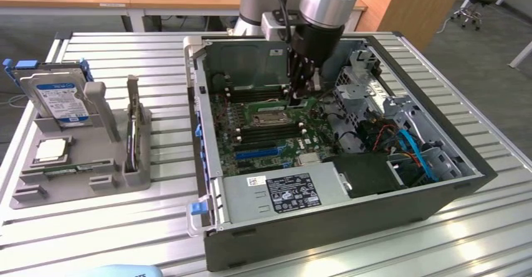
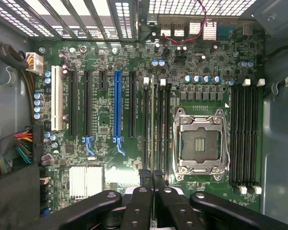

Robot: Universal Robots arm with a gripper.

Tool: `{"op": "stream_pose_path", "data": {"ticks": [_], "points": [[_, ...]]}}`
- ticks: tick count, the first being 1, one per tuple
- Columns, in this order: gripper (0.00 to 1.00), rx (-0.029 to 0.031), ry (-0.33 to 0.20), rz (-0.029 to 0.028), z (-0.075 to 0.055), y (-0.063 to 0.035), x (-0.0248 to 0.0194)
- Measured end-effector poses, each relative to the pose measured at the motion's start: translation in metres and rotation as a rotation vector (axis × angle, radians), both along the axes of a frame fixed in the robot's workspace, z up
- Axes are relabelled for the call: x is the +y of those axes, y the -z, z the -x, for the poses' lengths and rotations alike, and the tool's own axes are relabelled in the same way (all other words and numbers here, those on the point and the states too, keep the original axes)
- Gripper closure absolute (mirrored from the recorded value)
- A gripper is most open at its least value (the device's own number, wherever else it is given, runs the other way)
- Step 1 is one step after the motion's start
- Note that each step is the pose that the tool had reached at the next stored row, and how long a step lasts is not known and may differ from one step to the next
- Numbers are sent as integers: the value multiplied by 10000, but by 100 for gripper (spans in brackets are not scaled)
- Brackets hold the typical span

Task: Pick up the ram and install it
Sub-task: 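Insert the ram into the slot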

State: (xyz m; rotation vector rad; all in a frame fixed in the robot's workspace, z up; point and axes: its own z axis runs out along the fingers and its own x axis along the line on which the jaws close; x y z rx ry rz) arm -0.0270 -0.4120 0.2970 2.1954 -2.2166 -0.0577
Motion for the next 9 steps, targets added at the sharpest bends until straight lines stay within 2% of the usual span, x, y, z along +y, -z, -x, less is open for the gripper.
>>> {"op": "stream_pose_path", "data": {"ticks": [9], "points": [[88, 2, 0, 6, 0, 75, -1]]}}
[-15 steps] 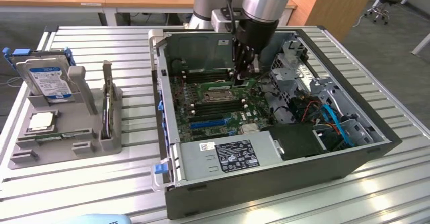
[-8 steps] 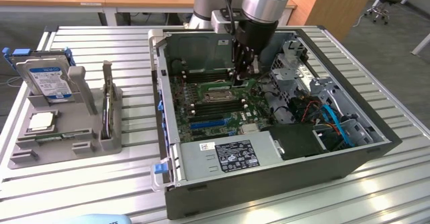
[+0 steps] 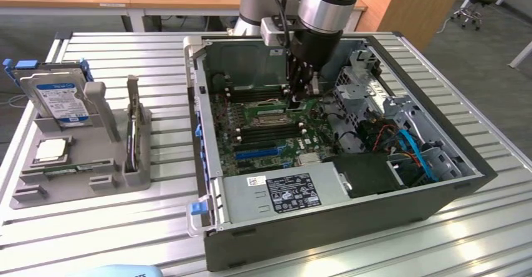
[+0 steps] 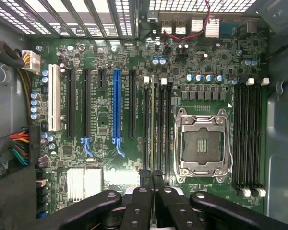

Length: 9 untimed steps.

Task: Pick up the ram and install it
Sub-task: 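Insert the ram into the slot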

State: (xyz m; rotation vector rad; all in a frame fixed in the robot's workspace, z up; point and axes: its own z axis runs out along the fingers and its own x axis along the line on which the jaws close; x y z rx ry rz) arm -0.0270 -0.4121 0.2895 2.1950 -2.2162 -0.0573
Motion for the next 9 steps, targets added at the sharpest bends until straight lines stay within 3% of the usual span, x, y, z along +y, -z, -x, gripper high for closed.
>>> {"op": "stream_pose_path", "data": {"ticks": [9], "points": [[88, 0, -2, 1, 5, 13, 0]]}}
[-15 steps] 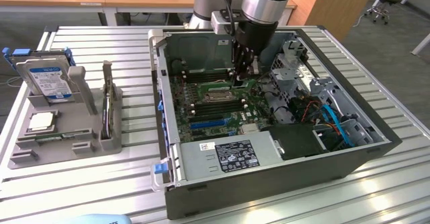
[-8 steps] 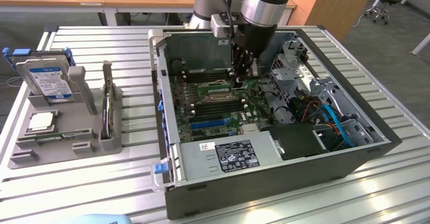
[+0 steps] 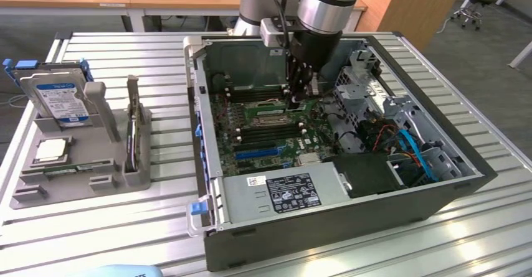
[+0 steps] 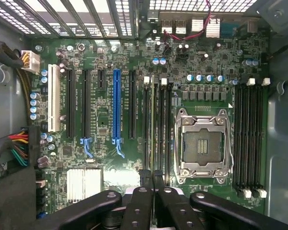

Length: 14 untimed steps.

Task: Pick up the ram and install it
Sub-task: 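Insert the ram into the slot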

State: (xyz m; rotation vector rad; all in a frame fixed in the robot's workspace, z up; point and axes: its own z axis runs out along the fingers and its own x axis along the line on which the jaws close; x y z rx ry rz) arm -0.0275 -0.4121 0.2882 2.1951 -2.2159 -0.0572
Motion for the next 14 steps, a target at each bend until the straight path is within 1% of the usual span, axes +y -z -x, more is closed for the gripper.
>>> {"op": "stream_pose_path", "data": {"ticks": [10, 14], "points": [[88, -1, 0, -2, 0, 27, 0], [88, -1, 1, -2, 0, 58, 0]]}}
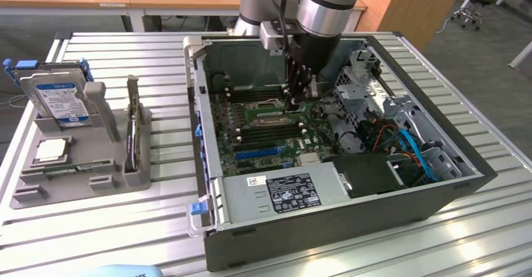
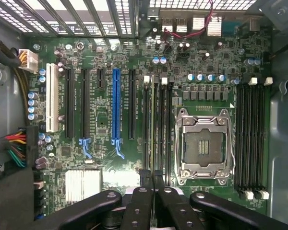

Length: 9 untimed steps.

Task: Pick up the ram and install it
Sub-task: 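Insert the ram into the slot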

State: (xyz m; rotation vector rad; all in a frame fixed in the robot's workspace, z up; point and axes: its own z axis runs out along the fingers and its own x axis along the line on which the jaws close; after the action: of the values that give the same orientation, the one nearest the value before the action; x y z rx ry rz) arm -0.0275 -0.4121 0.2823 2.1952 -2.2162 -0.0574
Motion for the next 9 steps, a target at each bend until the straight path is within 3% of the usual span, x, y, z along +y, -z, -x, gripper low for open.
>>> {"op": "stream_pose_path", "data": {"ticks": [9], "points": [[88, 1, -1, 1, 0, 95, 0]]}}
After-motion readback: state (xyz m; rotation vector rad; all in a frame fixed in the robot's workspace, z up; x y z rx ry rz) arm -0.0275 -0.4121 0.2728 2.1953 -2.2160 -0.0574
